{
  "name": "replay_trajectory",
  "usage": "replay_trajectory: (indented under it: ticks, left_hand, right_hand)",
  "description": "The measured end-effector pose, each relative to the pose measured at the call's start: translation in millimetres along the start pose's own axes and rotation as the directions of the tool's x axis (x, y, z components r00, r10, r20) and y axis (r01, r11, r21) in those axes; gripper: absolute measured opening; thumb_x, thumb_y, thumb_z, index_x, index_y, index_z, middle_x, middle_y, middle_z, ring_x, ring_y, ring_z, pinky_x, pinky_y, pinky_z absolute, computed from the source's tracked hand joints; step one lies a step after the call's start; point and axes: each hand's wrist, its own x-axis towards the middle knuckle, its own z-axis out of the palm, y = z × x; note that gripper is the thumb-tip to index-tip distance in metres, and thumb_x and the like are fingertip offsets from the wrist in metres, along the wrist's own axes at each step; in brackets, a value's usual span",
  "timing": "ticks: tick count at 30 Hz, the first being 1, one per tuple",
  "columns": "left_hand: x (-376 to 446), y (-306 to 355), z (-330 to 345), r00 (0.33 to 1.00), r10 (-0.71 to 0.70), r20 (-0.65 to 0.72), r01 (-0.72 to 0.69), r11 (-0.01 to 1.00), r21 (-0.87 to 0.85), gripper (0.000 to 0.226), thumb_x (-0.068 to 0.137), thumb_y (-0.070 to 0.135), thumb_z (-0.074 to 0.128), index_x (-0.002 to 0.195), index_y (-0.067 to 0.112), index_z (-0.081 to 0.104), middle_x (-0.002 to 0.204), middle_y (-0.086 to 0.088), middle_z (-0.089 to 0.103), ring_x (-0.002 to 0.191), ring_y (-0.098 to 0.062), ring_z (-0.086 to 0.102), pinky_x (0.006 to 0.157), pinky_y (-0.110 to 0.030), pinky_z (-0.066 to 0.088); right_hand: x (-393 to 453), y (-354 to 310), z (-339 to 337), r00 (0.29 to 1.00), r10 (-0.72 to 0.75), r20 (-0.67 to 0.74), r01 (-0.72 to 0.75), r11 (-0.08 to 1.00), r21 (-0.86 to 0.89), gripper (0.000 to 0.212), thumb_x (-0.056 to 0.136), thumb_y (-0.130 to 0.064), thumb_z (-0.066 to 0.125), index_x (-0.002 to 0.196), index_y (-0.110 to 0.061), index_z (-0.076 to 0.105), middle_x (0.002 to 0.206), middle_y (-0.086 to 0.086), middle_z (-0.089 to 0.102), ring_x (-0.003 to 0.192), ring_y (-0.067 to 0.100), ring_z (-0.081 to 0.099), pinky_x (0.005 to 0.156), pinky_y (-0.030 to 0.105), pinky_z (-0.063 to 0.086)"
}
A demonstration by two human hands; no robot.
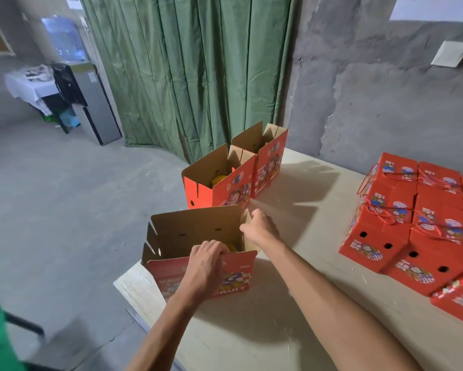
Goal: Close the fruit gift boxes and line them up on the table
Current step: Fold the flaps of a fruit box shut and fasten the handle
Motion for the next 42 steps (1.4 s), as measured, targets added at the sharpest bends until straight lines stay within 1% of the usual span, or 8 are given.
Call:
replay_trajectory:
  ticks: [7, 17, 22, 26, 29, 33, 36, 42]
  left_hand:
    - [-1, 52, 33, 0.988, 0.147, 0.047, -0.142, 0.984, -0.103, 0.024, 0.105, 0.013, 0.039, 0.100, 0.021, 0.061, 0.100, 0.007, 0.065, 0.087, -0.008, 0.049, 0.085, -0.027, 0.034]
    - [25, 135, 95, 0.907, 0.394, 0.147, -0.347, 0.899, -0.267, 0.023, 0.103, 0.009, 0.046, 0.103, 0.014, 0.068, 0.098, 0.004, 0.066, 0.085, -0.006, 0.047, 0.087, -0.028, 0.034]
    - [34, 175, 125, 0.825, 0.543, 0.154, -0.487, 0.823, -0.291, 0.021, 0.101, 0.007, 0.053, 0.099, 0.017, 0.072, 0.097, 0.006, 0.071, 0.091, -0.017, 0.059, 0.100, -0.044, 0.040]
    - [40, 197, 140, 0.821, 0.561, 0.106, -0.510, 0.804, -0.307, 0.022, 0.097, 0.011, 0.059, 0.097, 0.023, 0.077, 0.105, 0.012, 0.071, 0.108, -0.018, 0.057, 0.117, -0.053, 0.025]
    - [42, 209, 146, 0.802, 0.582, 0.138, -0.523, 0.795, -0.308, 0.021, 0.093, 0.013, 0.065, 0.096, 0.028, 0.080, 0.118, 0.009, 0.068, 0.122, -0.021, 0.052, 0.117, -0.061, 0.021]
    - [41, 213, 145, 0.790, 0.575, 0.211, -0.479, 0.795, -0.372, 0.018, 0.091, 0.020, 0.064, 0.089, 0.030, 0.079, 0.141, 0.005, 0.059, 0.142, -0.025, 0.039, 0.118, -0.063, 0.018]
    - [32, 207, 142, 0.842, 0.465, 0.272, -0.347, 0.854, -0.387, 0.024, 0.087, 0.038, 0.047, 0.080, 0.033, 0.070, 0.154, 0.007, 0.046, 0.153, -0.019, 0.021, 0.123, -0.061, -0.002]
    - [-1, 198, 139, 0.901, 0.338, 0.273, -0.173, 0.856, -0.487, 0.028, 0.087, 0.048, 0.047, 0.086, 0.025, 0.062, 0.167, 0.007, 0.025, 0.158, -0.011, 0.000, 0.124, -0.051, 0.007]
  right_hand:
    - [-8, 69, -36, 0.974, 0.150, -0.168, -0.166, 0.983, -0.085, 0.022, 0.101, -0.020, 0.051, 0.109, -0.011, 0.069, 0.113, 0.012, 0.072, 0.099, 0.033, 0.069, 0.075, 0.034, 0.052]
    - [-51, 201, -112, 0.869, 0.384, -0.311, -0.380, 0.922, 0.074, 0.004, 0.094, -0.019, 0.050, 0.092, -0.017, 0.053, 0.107, 0.011, 0.069, 0.092, 0.035, 0.066, 0.071, 0.035, 0.048]
    - [-93, 269, -147, 0.754, 0.546, -0.364, -0.469, 0.837, 0.283, 0.021, 0.095, -0.018, 0.055, 0.111, -0.011, 0.066, 0.109, 0.012, 0.072, 0.095, 0.031, 0.070, 0.071, 0.030, 0.051]
    - [-137, 307, -164, 0.720, 0.600, -0.349, -0.422, 0.777, 0.467, 0.010, 0.087, -0.023, 0.074, 0.084, -0.014, 0.071, 0.094, 0.007, 0.076, 0.087, 0.027, 0.072, 0.073, 0.031, 0.057]
    - [-171, 319, -161, 0.675, 0.658, -0.334, -0.379, 0.698, 0.607, 0.033, 0.082, -0.025, 0.080, 0.106, -0.012, 0.062, 0.099, 0.006, 0.073, 0.088, 0.024, 0.070, 0.082, 0.044, 0.061]
    - [-203, 318, -145, 0.771, 0.618, -0.155, -0.296, 0.563, 0.771, 0.054, 0.087, -0.011, 0.074, 0.128, -0.033, 0.047, 0.094, 0.007, 0.072, 0.075, 0.020, 0.075, 0.069, 0.044, 0.064]
    - [-217, 306, -132, 0.821, 0.571, -0.015, -0.265, 0.403, 0.876, 0.043, 0.090, 0.000, 0.063, 0.128, -0.020, 0.059, 0.086, 0.012, 0.066, 0.058, 0.014, 0.069, 0.061, 0.040, 0.063]
    - [-235, 282, -105, 0.864, 0.503, 0.006, -0.271, 0.455, 0.848, 0.017, 0.089, -0.009, 0.063, 0.105, -0.008, 0.070, 0.062, 0.000, 0.061, 0.058, 0.016, 0.069, 0.065, 0.047, 0.065]
